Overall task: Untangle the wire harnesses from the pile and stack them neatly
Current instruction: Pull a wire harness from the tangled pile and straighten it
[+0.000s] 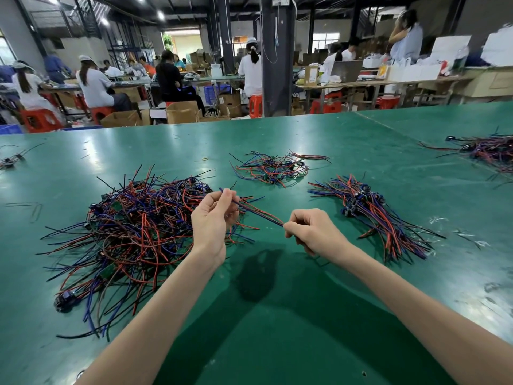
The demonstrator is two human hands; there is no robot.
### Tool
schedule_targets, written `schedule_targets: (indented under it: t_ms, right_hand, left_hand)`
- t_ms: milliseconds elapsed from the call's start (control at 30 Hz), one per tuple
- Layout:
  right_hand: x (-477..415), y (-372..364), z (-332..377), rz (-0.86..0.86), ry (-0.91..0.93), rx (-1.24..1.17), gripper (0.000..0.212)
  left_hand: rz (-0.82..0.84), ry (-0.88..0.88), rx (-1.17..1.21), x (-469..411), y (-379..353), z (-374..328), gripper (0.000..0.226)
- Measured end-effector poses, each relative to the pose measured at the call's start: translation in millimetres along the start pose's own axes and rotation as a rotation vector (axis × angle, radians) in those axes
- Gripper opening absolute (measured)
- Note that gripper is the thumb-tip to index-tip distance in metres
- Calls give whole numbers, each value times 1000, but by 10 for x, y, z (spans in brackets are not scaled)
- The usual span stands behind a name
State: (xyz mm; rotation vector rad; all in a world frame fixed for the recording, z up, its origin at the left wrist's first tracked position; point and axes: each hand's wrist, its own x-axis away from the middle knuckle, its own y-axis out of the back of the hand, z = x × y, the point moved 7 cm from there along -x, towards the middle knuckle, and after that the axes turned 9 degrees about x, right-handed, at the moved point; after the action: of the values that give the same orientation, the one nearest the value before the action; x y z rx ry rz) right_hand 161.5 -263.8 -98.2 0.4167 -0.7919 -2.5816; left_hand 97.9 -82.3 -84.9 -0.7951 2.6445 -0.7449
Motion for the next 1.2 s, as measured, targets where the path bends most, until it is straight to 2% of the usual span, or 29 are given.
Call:
schedule_targets:
  t_ms: [133,233,500,600,733,867,967,1067,1200]
  right_hand:
    - [-1,17,-29,-11,-8,47,23]
    - [-7,26,-24,-16,0,62,24]
    - [-16,57,-53,-32,-11,69,26]
    - [-15,61,-67,-35,-14,73,24]
    - [-6,50,-41,-44,7,83,22]
    - [5,47,-26,-52,24,86,20]
    - [11,37,7,-48,39,82,20]
    - [10,24,23,-37,40,68,21]
    - [-1,36,-2,-39,25,84,22]
  left_hand:
    - [-19,58,29,-20,24,26,10]
    - [2,128,98,-20,8,56,14]
    - [170,194,181,14,-127,62,12]
    - [171,201,169,11,-121,79,12]
    - [106,144,101,-43,-33,67,13]
    - [44,-95,-180,-77,49,-52,15]
    - [9,-176,-251,-72,73,-101,16]
    - [-7,-151,-233,-80,89,-87,14]
    - [7,11,-50,-66,72,-12,15]
